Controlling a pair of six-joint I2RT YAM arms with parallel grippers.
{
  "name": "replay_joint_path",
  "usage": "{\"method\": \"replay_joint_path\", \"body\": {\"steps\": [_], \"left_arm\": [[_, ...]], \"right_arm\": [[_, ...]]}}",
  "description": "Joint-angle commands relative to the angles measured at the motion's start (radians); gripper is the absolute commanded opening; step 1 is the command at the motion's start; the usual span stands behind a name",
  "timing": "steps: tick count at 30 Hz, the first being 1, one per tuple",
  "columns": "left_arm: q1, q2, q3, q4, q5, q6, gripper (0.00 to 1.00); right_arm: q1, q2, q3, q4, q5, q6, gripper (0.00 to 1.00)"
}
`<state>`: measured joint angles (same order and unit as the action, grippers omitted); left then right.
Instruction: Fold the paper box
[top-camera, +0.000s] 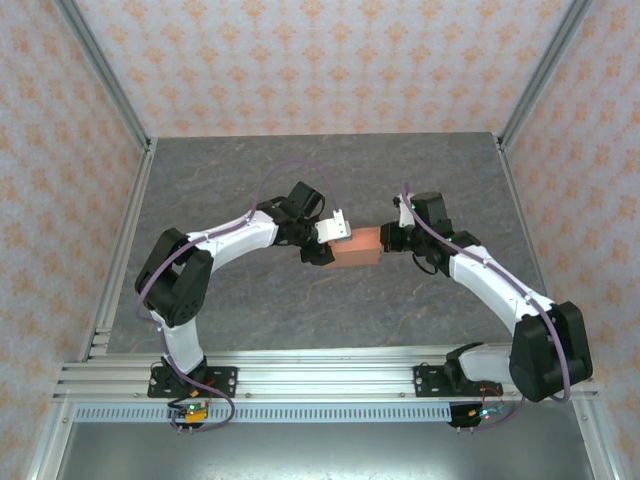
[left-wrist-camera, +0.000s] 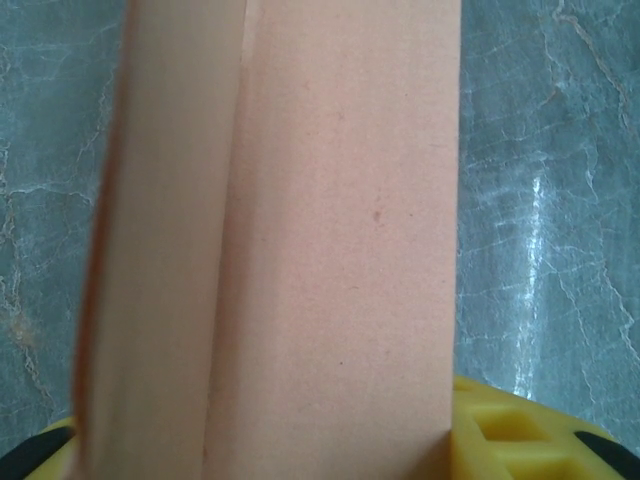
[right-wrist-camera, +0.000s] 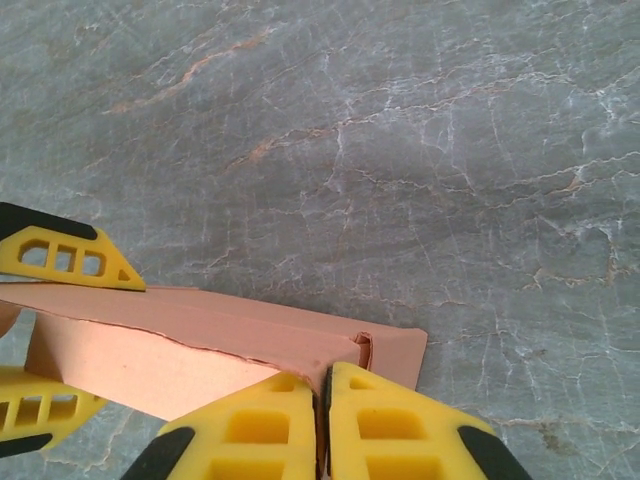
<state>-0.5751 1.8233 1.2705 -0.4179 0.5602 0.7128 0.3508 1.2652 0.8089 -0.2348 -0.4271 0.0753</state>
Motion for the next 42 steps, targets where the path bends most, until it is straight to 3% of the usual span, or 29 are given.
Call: {"method": "replay_joint_path", "body": {"steps": [1,8,13,21,26,35,42], "left_arm": [[0.000,-0.034,-0.019,0.089,-0.030,-0.052,0.44],[-0.001,-0.032,-0.015,0.102,-0.049,-0.076,0.44],[0.000,-0.034,-0.020,0.100,-0.077,-0.045,0.44],[0.021,-0.024,0.016,0.061,-0.077,-0.009,0.45],[0.035,-0.036,0.016,0.113,-0.092,-0.087,0.51],[0.052,-0.253,-0.220,0.319,-0.096,-0.275,0.62],[0.056,-0.419,-0.409,0.454,-0.190,-0.541,0.64]], "right_arm": [[0.020,-0.021,-0.028,0.029,0.002,0.032,0.08],[0.037,-0.022,-0.023,0.097,-0.051,0.223,0.06],[0.062,0.003,-0.040,0.092,0.079,0.133,0.05],[0.062,0.032,-0.138,0.201,0.071,0.115,0.05],[0.063,0.016,-0.183,0.246,0.097,0.110,0.05],[0.103,-0.013,-0.181,0.266,0.176,0.115,0.05],[0.168,-0.026,-0.151,0.243,0.328,0.165,0.05]]}}
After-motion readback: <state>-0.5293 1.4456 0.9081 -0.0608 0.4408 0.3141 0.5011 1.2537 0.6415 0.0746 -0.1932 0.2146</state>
